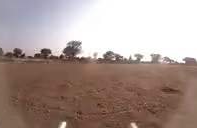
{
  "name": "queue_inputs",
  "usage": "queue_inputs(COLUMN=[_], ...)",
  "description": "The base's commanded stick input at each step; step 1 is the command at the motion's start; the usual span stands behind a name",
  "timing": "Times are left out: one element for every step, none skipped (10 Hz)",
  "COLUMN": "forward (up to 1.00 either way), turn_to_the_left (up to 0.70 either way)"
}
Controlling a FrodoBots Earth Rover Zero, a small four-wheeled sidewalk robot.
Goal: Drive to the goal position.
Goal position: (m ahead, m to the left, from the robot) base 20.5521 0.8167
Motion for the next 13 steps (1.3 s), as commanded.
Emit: queue_inputs(forward=[0.70, 0.70, 0.70, 0.70, 0.70, 0.70, 0.70, 0.70, 0.70, 0.70, 0.70, 0.70, 0.70], turn_to_the_left=[0.00, 0.00, 0.00, 0.00, 0.00, 0.00, 0.00, 0.00, 0.00, 0.00, 0.00, 0.00, 0.00])
